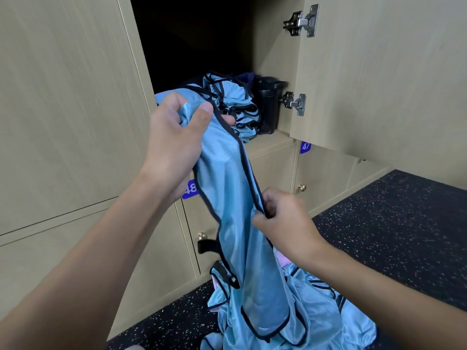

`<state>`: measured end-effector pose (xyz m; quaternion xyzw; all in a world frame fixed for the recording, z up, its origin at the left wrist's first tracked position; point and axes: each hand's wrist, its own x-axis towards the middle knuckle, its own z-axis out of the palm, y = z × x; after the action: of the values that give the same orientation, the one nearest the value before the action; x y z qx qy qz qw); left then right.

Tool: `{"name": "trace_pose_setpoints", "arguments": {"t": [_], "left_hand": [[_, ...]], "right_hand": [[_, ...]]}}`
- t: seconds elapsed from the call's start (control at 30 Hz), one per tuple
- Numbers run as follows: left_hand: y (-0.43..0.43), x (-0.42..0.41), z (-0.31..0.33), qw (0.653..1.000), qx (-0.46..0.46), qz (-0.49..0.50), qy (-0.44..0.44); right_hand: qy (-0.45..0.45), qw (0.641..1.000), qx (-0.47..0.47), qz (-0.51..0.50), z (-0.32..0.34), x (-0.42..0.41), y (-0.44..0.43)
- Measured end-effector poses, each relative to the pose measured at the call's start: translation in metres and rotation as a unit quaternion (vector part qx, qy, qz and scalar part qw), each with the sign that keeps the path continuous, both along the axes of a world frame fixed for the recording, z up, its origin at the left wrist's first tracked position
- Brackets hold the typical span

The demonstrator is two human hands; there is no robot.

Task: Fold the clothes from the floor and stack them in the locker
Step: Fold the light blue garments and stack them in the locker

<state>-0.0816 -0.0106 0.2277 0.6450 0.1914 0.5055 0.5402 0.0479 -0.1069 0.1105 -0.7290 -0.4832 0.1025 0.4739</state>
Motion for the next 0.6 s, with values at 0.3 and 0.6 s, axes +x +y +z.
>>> {"name": "trace_pose_setpoints", "arguments": {"t": [0.3,0.6], "left_hand": [[0.025,-0.016,0.004,0.993,0.047,0.104,-0.024],[0.001,-0.001,-0.024,0.843,0.286,-0.100,0.444]], "right_hand": [[-0.107,0.990,-0.075,0.055,0.013,0.015,-0.011],[-0.074,0.992,-0.014,0.098,0.039,0.028,-0.024]]}}
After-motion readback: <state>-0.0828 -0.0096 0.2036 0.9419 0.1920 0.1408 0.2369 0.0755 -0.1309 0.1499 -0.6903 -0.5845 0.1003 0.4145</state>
